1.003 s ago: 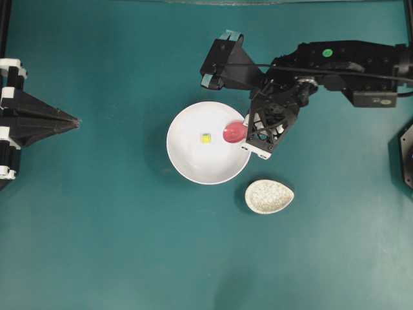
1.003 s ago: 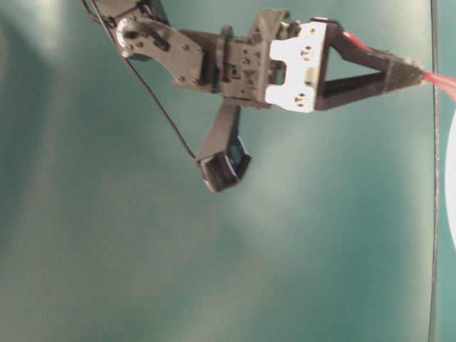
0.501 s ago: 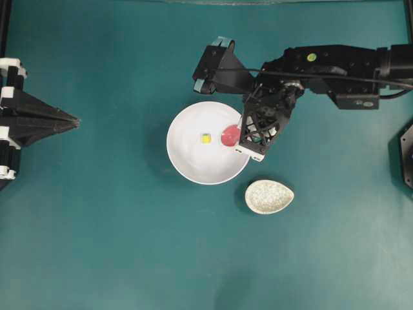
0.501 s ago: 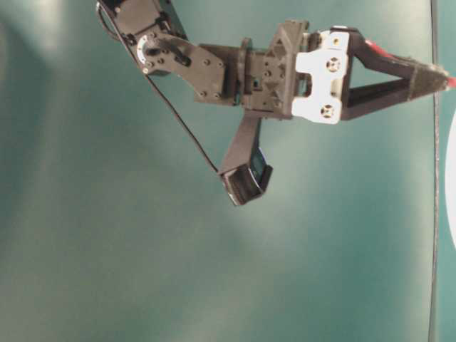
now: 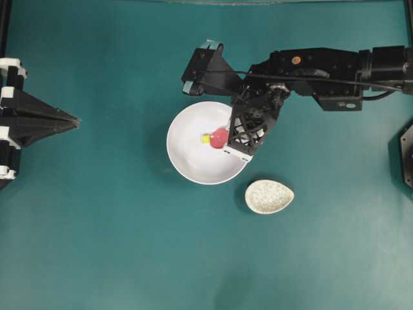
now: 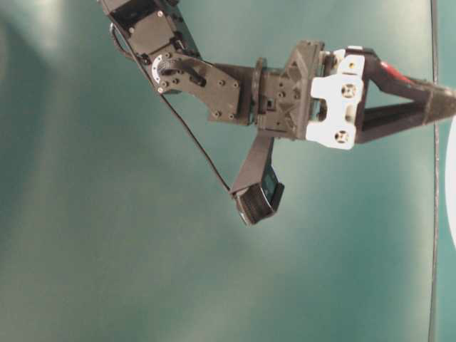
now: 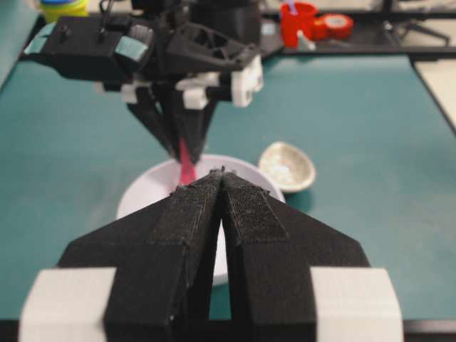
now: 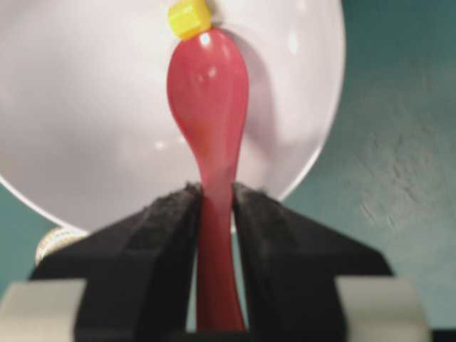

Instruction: Scoop the yellow hexagonal prism block from the bowl with a spoon using the right arm.

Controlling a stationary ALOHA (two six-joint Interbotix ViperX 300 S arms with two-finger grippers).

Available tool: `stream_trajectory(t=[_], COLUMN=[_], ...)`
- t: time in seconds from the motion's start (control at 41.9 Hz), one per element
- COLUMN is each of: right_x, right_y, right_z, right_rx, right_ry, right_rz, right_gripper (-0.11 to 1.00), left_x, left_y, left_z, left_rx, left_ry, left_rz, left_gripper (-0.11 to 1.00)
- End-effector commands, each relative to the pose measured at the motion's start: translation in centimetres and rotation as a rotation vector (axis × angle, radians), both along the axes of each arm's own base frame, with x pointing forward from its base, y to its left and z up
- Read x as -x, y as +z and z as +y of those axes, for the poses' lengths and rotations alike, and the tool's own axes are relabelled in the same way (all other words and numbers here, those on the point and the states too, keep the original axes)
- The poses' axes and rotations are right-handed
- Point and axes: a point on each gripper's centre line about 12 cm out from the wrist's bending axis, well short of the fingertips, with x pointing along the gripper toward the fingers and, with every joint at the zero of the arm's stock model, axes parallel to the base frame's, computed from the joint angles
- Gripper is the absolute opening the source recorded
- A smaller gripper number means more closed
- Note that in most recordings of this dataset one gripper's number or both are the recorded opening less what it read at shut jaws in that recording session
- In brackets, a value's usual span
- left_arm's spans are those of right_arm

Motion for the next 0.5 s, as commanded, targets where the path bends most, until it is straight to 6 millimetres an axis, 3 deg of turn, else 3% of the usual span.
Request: stream_trajectory(t=[0.0, 0.477], right_x=[-0.7, -2.4], right_y=[1.2, 1.4], right_z=[-0.1, 0.6], right_rx=[0.008, 0.005], right_ry=[0.001, 0.02], right_rz=[-0.052, -0.072], right_gripper=[0.24, 0.22], left_x=[-0.2, -0.2], left_y=[0.8, 0.8], left_z=[0.0, 0.0], left_rx=[-0.005, -0.005], left_ry=[-0.002, -0.002], left_rz=[-0.021, -0.021], left_gripper=[0.0, 0.0])
